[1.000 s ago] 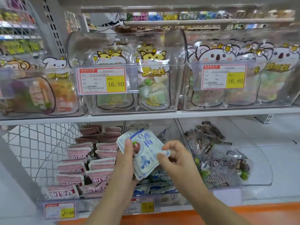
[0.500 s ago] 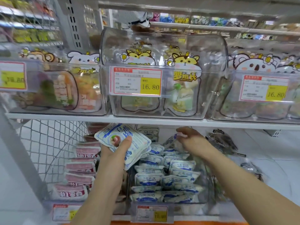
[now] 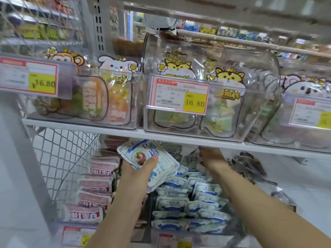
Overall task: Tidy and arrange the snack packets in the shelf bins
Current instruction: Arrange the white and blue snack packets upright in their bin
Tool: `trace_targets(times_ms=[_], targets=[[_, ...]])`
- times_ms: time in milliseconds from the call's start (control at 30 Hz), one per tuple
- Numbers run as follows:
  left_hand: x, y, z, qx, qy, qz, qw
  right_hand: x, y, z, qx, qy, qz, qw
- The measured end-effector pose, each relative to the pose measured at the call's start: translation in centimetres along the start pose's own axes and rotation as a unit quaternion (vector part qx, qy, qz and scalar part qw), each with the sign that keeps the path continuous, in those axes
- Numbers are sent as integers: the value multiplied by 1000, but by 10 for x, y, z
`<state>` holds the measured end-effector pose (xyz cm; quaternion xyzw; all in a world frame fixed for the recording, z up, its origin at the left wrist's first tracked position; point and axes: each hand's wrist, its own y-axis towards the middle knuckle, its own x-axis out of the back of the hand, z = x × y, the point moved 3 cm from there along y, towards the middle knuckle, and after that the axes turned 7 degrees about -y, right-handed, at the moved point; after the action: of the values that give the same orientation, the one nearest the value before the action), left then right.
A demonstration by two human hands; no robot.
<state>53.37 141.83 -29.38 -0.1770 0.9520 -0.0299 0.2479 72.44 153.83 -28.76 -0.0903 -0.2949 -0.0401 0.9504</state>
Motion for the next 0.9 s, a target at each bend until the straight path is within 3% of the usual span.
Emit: trace_targets(times_ms=[167, 267, 400, 500, 600, 667, 767, 900], targets=[[1, -8, 11, 12, 75, -7, 997, 34, -64, -21, 70, 196, -143, 968], [0, -24, 12, 24, 135, 7, 990, 49, -95, -34, 58, 277, -157, 946], [-10, -53, -4, -10, 232, 48, 972, 59, -121, -44, 25, 319, -87, 943], [-7, -58, -3, 0, 255, 48, 966, 60, -130, -53, -36, 422, -39, 905], [-5, -60, -4, 40, 211, 59, 975, 49, -140, -53, -106, 506, 39, 855], [-4, -59, -1, 51, 142, 78, 985, 43, -146, -39, -101, 530, 90, 837], [-4, -59, 2, 56, 126, 69, 988, 34, -149, -18, -66, 519, 142, 840], [-6, -63, -5, 10, 196, 38, 980, 21, -148, -6, -13, 421, 188, 887]])
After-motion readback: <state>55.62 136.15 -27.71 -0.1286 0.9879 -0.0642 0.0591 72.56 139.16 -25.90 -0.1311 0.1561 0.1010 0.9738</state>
